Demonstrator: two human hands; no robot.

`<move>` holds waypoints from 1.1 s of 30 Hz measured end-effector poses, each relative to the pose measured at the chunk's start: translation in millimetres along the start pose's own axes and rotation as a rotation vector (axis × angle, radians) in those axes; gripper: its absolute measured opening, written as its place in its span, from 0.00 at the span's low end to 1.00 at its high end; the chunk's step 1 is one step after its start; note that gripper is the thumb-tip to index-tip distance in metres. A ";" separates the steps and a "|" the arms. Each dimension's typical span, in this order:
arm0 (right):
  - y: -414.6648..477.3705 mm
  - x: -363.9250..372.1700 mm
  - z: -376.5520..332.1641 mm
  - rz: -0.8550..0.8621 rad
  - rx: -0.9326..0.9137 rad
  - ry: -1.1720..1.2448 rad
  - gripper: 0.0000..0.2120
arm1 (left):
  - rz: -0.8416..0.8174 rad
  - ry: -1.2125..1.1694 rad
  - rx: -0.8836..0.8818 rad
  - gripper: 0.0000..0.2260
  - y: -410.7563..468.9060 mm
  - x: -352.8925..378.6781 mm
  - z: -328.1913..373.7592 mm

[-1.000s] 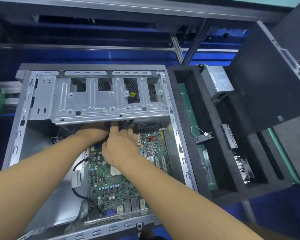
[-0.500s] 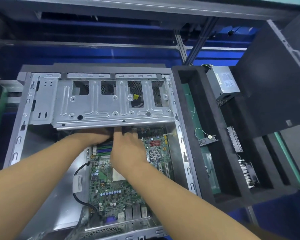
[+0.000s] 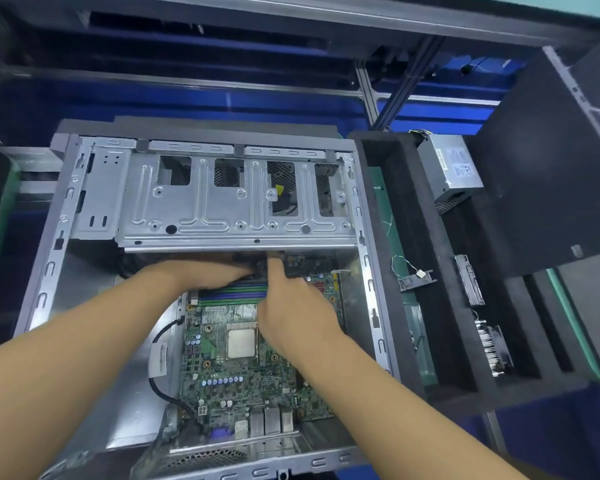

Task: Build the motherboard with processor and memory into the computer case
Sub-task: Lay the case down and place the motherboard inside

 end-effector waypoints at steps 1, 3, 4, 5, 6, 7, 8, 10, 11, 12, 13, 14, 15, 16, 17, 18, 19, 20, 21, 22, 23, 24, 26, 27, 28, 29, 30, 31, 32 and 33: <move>-3.0 1.0 -1.3 0.043 -0.017 -0.067 0.24 | -0.012 0.005 0.030 0.14 1.7 3.2 4.2; -4.7 2.0 -6.5 0.115 -0.042 -0.124 0.19 | -0.030 0.018 -0.009 0.17 5.3 9.1 8.8; -3.9 3.0 -8.9 0.103 -0.048 -0.129 0.17 | -0.035 0.022 -0.053 0.19 8.4 10.6 8.7; -2.4 4.8 -10.1 0.058 -0.049 -0.139 0.15 | -0.054 0.041 -0.098 0.20 13.2 13.4 5.0; -0.7 6.6 -9.8 -0.014 -0.039 -0.161 0.14 | -0.075 0.045 -0.125 0.22 15.3 16.0 3.4; 0.6 8.7 -7.7 -0.105 -0.018 -0.202 0.14 | -0.087 0.067 -0.121 0.24 15.9 17.7 3.4; 1.8 10.3 -3.9 -0.198 0.004 -0.260 0.15 | -0.086 0.057 -0.113 0.26 16.8 19.0 4.1; 2.0 10.2 3.6 -0.363 0.023 -0.381 0.20 | -0.081 0.025 -0.101 0.28 20.3 21.2 5.7; 1.0 8.8 5.6 -0.428 0.009 -0.409 0.22 | -0.078 0.023 -0.096 0.28 22.5 22.3 6.8; -0.1 7.2 6.5 -0.483 -0.020 -0.400 0.24 | -0.073 0.029 -0.096 0.26 23.3 22.2 8.7; -2.5 6.0 7.3 -0.533 -0.063 -0.364 0.24 | -0.062 0.042 -0.102 0.24 24.0 22.2 10.7; -6.0 4.5 7.5 -0.574 -0.120 -0.322 0.24 | -0.051 0.050 -0.107 0.22 24.7 22.3 11.7; -11.4 2.9 8.1 -0.600 -0.181 -0.281 0.24 | -0.035 0.063 -0.116 0.21 24.9 22.4 12.2; -17.9 1.0 9.7 -0.613 -0.232 -0.238 0.24 | -0.023 0.071 -0.131 0.19 25.1 22.7 12.1; -24.9 -0.7 12.1 -0.624 -0.268 -0.191 0.23 | -0.022 0.077 -0.145 0.18 25.0 23.7 11.7; -31.6 -2.9 14.0 -0.639 -0.292 -0.144 0.22 | -0.036 0.084 -0.157 0.17 24.2 24.9 12.3; -36.6 -4.0 15.3 -0.652 -0.302 -0.115 0.21 | -0.045 0.094 -0.156 0.17 23.7 25.6 13.1; -39.2 -3.5 16.4 -0.637 -0.307 -0.121 0.21 | -0.049 0.102 -0.147 0.17 23.9 26.2 14.0; -38.1 -1.7 17.2 -0.585 -0.300 -0.163 0.20 | -0.042 0.102 -0.125 0.17 25.9 26.7 14.5; -33.7 0.2 17.9 -0.510 -0.274 -0.220 0.19 | -0.037 0.091 -0.097 0.17 27.4 26.2 16.0; -27.7 2.0 19.0 -0.445 -0.226 -0.272 0.18 | -0.034 0.075 -0.070 0.16 28.7 26.4 17.6; -22.3 3.1 20.0 -0.416 -0.167 -0.308 0.16 | -0.032 0.057 -0.053 0.16 28.3 27.6 19.6; -15.0 5.2 24.6 -0.455 -0.063 -0.363 0.09 | -0.016 0.058 -0.043 0.16 29.2 32.3 20.0; -12.7 5.9 27.7 -0.494 -0.028 -0.386 0.06 | -0.006 0.078 -0.044 0.18 29.7 35.3 19.0; -11.7 5.7 30.2 -0.537 -0.013 -0.399 0.04 | 0.006 0.100 -0.056 0.19 29.7 37.3 18.3; -11.6 6.2 31.3 -0.584 -0.026 -0.395 0.05 | 0.021 0.110 -0.067 0.19 29.4 37.6 18.3; -12.9 7.1 30.4 -0.645 -0.065 -0.370 0.09 | 0.037 0.110 -0.069 0.19 29.2 36.7 19.2; -15.7 8.8 27.9 -0.723 -0.108 -0.329 0.14 | 0.049 0.109 -0.060 0.17 29.4 35.4 20.6; -19.3 11.6 25.0 -0.803 -0.141 -0.291 0.17 | 0.055 0.117 -0.044 0.15 29.5 34.0 22.9; -22.9 14.4 22.1 -0.869 -0.170 -0.280 0.19 | 0.054 0.125 -0.036 0.14 29.8 32.8 25.6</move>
Point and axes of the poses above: each hand's wrist, its own y-axis towards the middle knuckle, its own x-axis out of the palm, z = x × y, the point moved 1 cm from there along y, towards the middle knuckle, and after that the axes turned 3 degrees about -z, right-handed, at the moved point
